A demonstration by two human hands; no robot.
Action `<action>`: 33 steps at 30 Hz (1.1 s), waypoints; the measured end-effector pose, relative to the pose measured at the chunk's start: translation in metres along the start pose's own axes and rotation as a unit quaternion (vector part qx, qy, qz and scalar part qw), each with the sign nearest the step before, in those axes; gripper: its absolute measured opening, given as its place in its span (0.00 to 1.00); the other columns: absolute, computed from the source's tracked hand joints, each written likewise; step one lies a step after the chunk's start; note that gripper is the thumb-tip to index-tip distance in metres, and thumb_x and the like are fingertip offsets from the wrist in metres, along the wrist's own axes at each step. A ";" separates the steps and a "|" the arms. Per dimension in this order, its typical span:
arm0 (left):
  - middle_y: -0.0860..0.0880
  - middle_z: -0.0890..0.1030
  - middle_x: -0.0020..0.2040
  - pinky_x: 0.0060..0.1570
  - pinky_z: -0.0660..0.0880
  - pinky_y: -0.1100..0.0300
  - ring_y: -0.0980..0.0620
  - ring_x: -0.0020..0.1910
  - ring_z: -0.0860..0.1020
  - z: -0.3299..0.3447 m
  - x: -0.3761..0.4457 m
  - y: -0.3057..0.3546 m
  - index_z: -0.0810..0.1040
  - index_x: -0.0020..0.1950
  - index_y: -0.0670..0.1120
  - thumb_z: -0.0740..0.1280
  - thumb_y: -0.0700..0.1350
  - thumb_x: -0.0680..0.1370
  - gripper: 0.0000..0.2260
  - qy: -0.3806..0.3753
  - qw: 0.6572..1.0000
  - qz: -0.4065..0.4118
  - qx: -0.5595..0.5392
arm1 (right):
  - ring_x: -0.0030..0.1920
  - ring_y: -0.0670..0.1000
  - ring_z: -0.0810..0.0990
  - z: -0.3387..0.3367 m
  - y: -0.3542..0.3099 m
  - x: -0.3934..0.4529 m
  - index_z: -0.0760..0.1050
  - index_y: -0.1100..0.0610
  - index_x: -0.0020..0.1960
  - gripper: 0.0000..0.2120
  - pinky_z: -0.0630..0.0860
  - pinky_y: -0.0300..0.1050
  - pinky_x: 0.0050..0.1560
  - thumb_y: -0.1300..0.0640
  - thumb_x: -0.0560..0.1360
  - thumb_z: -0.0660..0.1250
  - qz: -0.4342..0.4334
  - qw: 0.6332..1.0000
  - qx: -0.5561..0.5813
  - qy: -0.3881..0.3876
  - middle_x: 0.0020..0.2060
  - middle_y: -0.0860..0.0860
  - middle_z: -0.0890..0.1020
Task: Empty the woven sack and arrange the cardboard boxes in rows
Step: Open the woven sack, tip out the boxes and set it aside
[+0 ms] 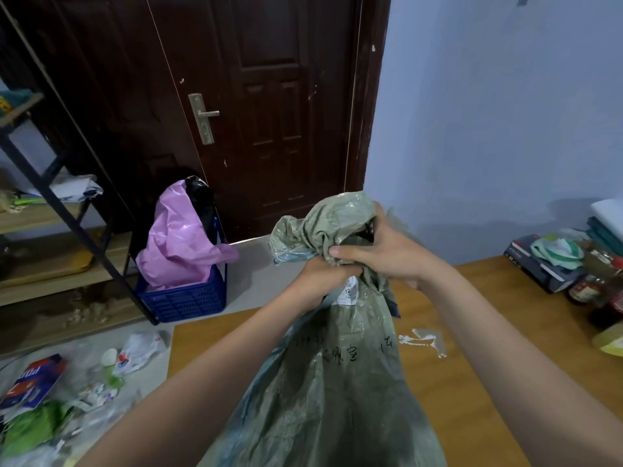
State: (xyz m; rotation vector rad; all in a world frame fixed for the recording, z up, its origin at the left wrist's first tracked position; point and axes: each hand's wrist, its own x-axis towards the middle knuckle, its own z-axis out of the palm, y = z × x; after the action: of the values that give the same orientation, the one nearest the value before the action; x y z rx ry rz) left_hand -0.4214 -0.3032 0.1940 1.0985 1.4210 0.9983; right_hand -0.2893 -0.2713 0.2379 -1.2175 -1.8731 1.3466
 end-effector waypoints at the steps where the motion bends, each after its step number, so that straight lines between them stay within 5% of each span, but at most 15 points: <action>1: 0.55 0.80 0.46 0.42 0.72 0.70 0.58 0.48 0.78 -0.001 0.000 0.003 0.76 0.54 0.50 0.71 0.39 0.75 0.11 0.002 1.000 -0.003 0.004 | 0.59 0.39 0.77 0.001 -0.002 0.001 0.57 0.44 0.71 0.41 0.76 0.37 0.56 0.53 0.68 0.79 -0.007 1.000 -0.001 0.011 0.59 0.43 0.77; 4: 0.55 0.79 0.45 0.45 0.71 0.67 0.56 0.50 0.77 -0.004 0.003 0.011 0.75 0.54 0.50 0.71 0.38 0.74 0.12 0.014 1.000 0.004 0.020 | 0.55 0.40 0.79 0.006 -0.005 0.002 0.60 0.44 0.69 0.37 0.80 0.41 0.55 0.59 0.69 0.77 -0.024 0.998 0.018 0.058 0.56 0.45 0.78; 8: 0.59 0.76 0.41 0.41 0.71 0.68 0.59 0.44 0.75 -0.007 0.003 0.017 0.75 0.52 0.51 0.72 0.38 0.74 0.11 0.018 0.999 0.014 0.025 | 0.53 0.39 0.79 0.005 -0.015 -0.002 0.59 0.45 0.70 0.37 0.80 0.33 0.46 0.64 0.70 0.74 -0.047 0.997 0.018 0.066 0.55 0.47 0.78; 12: 0.61 0.77 0.43 0.50 0.70 0.65 0.61 0.46 0.75 -0.005 -0.002 0.019 0.75 0.53 0.55 0.72 0.39 0.74 0.14 0.012 0.999 0.040 0.029 | 0.53 0.43 0.80 0.001 -0.022 -0.010 0.63 0.45 0.67 0.34 0.81 0.38 0.48 0.67 0.69 0.72 -0.067 0.995 0.021 0.072 0.54 0.49 0.79; 18: 0.55 0.81 0.50 0.47 0.71 0.68 0.57 0.51 0.77 -0.003 -0.009 0.037 0.78 0.53 0.55 0.73 0.39 0.73 0.14 0.007 0.998 0.055 0.018 | 0.52 0.42 0.80 -0.008 -0.039 -0.021 0.66 0.47 0.64 0.31 0.79 0.42 0.53 0.68 0.68 0.71 -0.116 0.987 -0.001 0.114 0.52 0.46 0.80; 22: 0.57 0.81 0.48 0.44 0.72 0.70 0.60 0.49 0.78 -0.003 -0.010 0.052 0.79 0.49 0.57 0.74 0.40 0.73 0.12 0.006 0.997 0.074 0.004 | 0.45 0.36 0.79 -0.017 -0.056 -0.028 0.67 0.49 0.64 0.30 0.76 0.31 0.46 0.70 0.68 0.70 -0.148 0.980 -0.007 0.130 0.48 0.43 0.79; 28: 0.54 0.83 0.49 0.57 0.76 0.61 0.56 0.52 0.79 -0.002 -0.010 0.071 0.80 0.47 0.54 0.74 0.41 0.72 0.09 0.006 0.996 0.092 0.002 | 0.47 0.38 0.80 -0.033 -0.074 -0.033 0.70 0.53 0.62 0.27 0.76 0.32 0.48 0.72 0.68 0.69 -0.186 0.972 -0.002 0.145 0.47 0.43 0.80; 33: 0.50 0.80 0.43 0.46 0.74 0.60 0.54 0.44 0.76 -0.002 -0.008 0.067 0.82 0.46 0.45 0.74 0.41 0.71 0.05 -0.018 0.996 0.085 0.031 | 0.46 0.38 0.81 -0.036 -0.068 -0.034 0.73 0.53 0.58 0.23 0.76 0.31 0.45 0.72 0.69 0.70 -0.178 0.970 0.001 0.164 0.45 0.44 0.82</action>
State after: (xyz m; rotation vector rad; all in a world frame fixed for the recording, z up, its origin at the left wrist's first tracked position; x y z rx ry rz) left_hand -0.4158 -0.2950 0.2609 1.2948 1.3533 1.0548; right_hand -0.2692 -0.2916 0.3168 -0.9723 -1.7449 0.8936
